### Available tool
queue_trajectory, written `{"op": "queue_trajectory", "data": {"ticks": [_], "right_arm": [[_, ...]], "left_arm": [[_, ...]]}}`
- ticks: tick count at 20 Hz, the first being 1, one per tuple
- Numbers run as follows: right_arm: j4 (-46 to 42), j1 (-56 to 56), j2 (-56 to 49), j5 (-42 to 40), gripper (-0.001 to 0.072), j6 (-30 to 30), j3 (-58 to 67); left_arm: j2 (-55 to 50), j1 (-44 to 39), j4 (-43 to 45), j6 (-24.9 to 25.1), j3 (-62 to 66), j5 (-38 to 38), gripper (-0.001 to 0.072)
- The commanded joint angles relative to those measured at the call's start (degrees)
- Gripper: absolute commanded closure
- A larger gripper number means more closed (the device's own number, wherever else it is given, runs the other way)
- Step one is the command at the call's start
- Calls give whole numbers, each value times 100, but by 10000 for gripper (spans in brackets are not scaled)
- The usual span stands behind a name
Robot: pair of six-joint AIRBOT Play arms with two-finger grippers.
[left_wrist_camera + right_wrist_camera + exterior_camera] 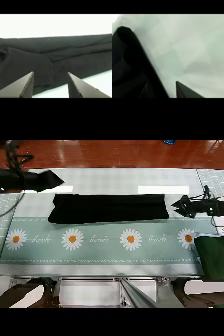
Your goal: Fold the shirts.
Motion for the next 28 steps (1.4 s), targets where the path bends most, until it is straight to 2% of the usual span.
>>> {"op": "queue_trajectory", "data": {"ticks": [1, 5, 6, 8, 9, 10, 11, 12, 14, 17, 20, 23, 28], "right_arm": [[529, 363, -487, 157, 303, -199, 188], [737, 826, -857, 413, 313, -107, 514], [739, 975, -887, 417, 394, -101, 640], [846, 1174, -857, 726, 657, -258, 970], [787, 1189, -765, 898, 687, -398, 1126], [560, 1185, -560, 927, 687, -341, 1193], [223, 1115, -297, 879, 688, -205, 1193], [-245, 1034, 28, 894, 688, -26, 1191], [-1075, 907, 734, 1088, 687, 157, 1176], [-1596, 844, 1926, 1585, 688, 170, 1034], [-1604, 844, 3204, 1797, 688, 302, 719], [-1532, 844, 4542, 1943, 687, 730, 186], [-1113, 844, 5753, 2028, 688, 1058, -229]], "left_arm": [[140, -485, 39, -203, -584, 302, 203], [-109, -708, 39, -208, -586, 289, 203], [-177, -758, 39, -208, -586, 286, 203], [-334, -841, 35, -210, -579, 273, 205], [-398, -881, 37, -208, -579, 262, 216], [-446, -898, 37, -203, -579, 258, 341], [-483, -898, 37, -186, -579, 260, 643], [-509, -901, 39, -131, -575, 267, 689], [-577, -964, 33, -129, -562, 439, 691], [-957, -1414, -214, -146, -352, 748, 691], [-1738, -2302, -887, -146, 37, 1047, 691], [-2697, -3311, -914, -402, 833, 1327, 691], [-4426, -4597, -973, -968, 2752, 745, 692]]}}
